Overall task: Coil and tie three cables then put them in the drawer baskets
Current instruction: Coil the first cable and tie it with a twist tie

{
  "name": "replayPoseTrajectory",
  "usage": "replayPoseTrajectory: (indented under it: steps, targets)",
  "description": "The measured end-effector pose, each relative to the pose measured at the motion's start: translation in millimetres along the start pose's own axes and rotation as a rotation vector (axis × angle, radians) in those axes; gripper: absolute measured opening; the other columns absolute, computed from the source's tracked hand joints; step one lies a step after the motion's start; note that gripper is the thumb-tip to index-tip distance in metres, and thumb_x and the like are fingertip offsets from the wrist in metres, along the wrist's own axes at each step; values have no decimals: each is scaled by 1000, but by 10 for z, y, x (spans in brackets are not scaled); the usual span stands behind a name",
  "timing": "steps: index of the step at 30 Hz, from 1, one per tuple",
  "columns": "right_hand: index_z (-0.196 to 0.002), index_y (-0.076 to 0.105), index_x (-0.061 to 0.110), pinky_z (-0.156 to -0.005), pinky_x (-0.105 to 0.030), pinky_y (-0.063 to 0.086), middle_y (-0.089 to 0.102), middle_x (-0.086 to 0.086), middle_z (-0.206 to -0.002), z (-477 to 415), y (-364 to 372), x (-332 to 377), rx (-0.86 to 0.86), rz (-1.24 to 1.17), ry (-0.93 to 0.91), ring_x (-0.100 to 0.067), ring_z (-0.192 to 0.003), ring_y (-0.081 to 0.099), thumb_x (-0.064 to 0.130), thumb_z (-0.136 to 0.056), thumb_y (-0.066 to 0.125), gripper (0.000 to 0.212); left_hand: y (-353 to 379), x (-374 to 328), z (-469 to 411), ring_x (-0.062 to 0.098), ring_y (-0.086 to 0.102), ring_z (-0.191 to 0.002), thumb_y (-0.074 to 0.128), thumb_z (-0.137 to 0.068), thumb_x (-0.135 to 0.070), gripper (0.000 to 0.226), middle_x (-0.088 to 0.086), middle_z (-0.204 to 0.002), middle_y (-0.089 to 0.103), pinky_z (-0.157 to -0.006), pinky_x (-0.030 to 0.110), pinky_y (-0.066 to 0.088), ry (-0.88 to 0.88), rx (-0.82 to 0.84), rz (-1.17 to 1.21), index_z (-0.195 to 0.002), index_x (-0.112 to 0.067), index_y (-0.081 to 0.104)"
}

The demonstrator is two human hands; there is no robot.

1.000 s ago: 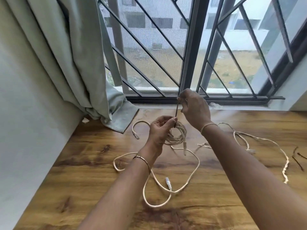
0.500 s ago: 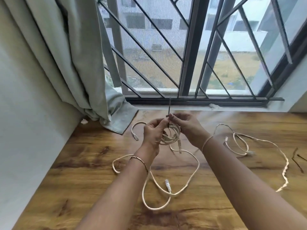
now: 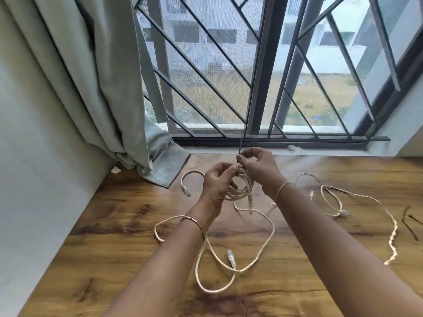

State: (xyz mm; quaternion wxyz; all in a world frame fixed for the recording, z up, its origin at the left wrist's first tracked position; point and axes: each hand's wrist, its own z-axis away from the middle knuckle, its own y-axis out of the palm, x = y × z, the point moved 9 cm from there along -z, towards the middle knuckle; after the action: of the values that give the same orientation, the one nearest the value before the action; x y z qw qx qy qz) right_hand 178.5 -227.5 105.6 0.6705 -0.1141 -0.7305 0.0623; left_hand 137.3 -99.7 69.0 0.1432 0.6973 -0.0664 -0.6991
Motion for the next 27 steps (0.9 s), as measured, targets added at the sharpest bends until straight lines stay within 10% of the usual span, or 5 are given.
replayPoseTrajectory:
  steps: [16,27]
  targets:
    - [-73,66,31,-74,-48,56,65,-2,-88,-99,-29,50,-60,130,-131,-29,-79,63,25,-78,74,11,27,5,-24,9,62,-59,59,-92,-7,17,8,-87,69,-60,20,53,55,117,-85,-107,-9,65]
    - [-82,59,14,-61,-27,47,58,-4,-77,-90,104,-89,148,-36,77,-17,-71,55,12,-92,60,10,86,-41,-30,5,62,-72,62,-88,1,26,3,-90,68,-71,17,53,86,231,-143,-113,-6,63]
